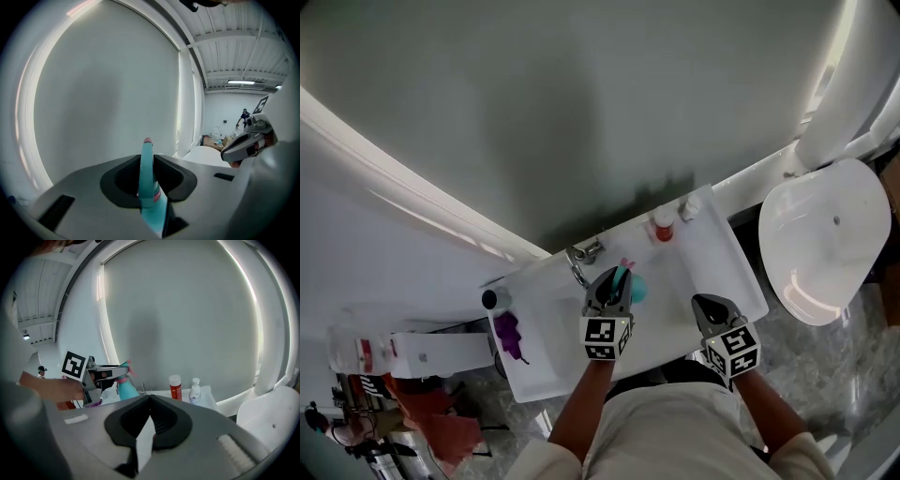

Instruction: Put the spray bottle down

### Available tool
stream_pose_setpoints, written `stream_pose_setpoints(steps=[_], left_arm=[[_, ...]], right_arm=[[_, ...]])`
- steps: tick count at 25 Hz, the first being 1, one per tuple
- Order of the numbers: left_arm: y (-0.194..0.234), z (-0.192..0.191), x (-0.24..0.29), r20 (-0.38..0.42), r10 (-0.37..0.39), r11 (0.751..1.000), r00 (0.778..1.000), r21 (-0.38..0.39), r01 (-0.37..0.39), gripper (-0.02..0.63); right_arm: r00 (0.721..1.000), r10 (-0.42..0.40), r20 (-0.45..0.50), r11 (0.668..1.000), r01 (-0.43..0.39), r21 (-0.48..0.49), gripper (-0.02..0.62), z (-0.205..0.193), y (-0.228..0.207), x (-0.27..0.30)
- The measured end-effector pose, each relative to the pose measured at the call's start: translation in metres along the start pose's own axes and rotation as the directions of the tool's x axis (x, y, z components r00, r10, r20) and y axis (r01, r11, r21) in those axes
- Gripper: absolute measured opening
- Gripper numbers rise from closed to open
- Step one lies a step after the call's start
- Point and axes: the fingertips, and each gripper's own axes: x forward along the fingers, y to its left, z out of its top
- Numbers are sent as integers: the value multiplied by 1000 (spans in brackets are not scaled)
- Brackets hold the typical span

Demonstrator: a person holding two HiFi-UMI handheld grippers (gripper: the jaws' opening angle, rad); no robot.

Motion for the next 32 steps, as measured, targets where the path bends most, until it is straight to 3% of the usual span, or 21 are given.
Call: stream_pose_setpoints(steps=[9,19,32], left_arm=[[22,-8,67,11,68,998,998,19,-68,84],[49,-43,138,-24,126,991,992,49,-125,84],[71,-69,187,-40,138,986,990,95,-134,84]], right_arm=[[1000,3,-22,1000,-2,12,11,-8,-29,21],[999,-4,-53,1000,6,30,11,-15,-51,37],[995,-7,-102,999,11,34,11,-34,-68,43]])
